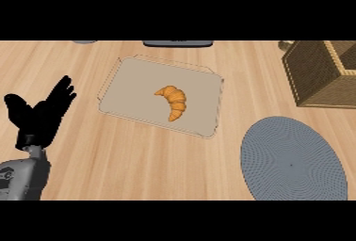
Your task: Pick the squash from the placemat and place it in the basket
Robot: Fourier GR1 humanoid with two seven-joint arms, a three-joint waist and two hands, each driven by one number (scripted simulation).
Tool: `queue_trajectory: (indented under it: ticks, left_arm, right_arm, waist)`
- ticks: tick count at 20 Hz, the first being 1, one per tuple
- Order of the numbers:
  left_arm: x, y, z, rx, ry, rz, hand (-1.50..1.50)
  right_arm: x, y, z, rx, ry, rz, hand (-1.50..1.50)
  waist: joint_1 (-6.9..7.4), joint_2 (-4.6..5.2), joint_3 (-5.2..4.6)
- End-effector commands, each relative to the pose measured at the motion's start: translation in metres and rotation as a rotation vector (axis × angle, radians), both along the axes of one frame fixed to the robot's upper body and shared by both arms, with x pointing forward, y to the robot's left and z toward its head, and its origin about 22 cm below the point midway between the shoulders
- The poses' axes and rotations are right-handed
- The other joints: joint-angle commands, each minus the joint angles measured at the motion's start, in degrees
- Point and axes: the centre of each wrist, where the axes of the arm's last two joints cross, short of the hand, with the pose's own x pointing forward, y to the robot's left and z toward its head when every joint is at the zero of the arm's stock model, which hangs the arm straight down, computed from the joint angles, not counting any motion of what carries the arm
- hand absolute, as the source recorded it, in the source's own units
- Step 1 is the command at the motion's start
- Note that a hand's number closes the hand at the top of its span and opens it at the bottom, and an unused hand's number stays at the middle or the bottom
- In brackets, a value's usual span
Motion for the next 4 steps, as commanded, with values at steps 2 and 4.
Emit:
queue_trajectory:
  ticks: [2, 4]
  left_arm:
    - [0.003, -0.004, 0.003, 0.019, -0.013, 0.008, 0.00]
    - [-0.002, 0.003, 0.003, -0.012, -0.004, 0.005, 0.00]
  right_arm:
    - [-0.050, -0.035, 0.006, -0.005, 0.026, 0.070, -1.50]
    - [-0.074, -0.047, 0.008, -0.010, 0.049, 0.102, -1.50]
  waist:
    - [0.47, 0.34, 0.20]
    - [0.21, 0.08, 0.17]
